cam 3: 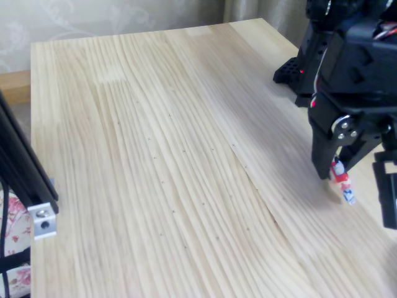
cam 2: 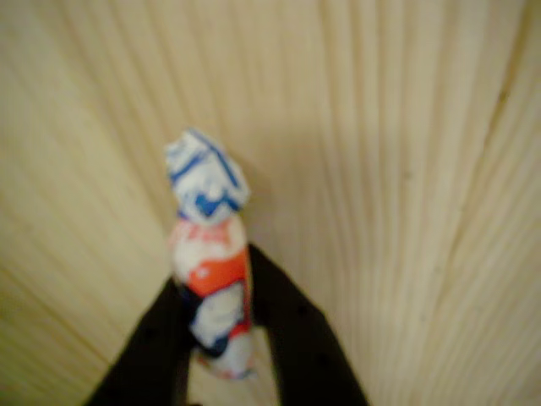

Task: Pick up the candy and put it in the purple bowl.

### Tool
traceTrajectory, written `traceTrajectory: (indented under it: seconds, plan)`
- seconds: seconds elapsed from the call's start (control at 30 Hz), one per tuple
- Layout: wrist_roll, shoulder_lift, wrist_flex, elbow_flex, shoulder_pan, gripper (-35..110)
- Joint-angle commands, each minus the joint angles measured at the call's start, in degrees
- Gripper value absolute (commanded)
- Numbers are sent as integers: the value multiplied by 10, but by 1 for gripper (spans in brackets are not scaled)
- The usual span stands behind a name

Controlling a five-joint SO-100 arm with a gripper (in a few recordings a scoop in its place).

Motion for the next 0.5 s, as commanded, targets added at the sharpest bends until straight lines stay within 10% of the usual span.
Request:
traceTrajectory:
  seconds: [0.0, 0.47]
  plan:
    - [-4, 67, 25, -28, 14, -1]
    - [-8, 99, 102, -156, 1, -1]
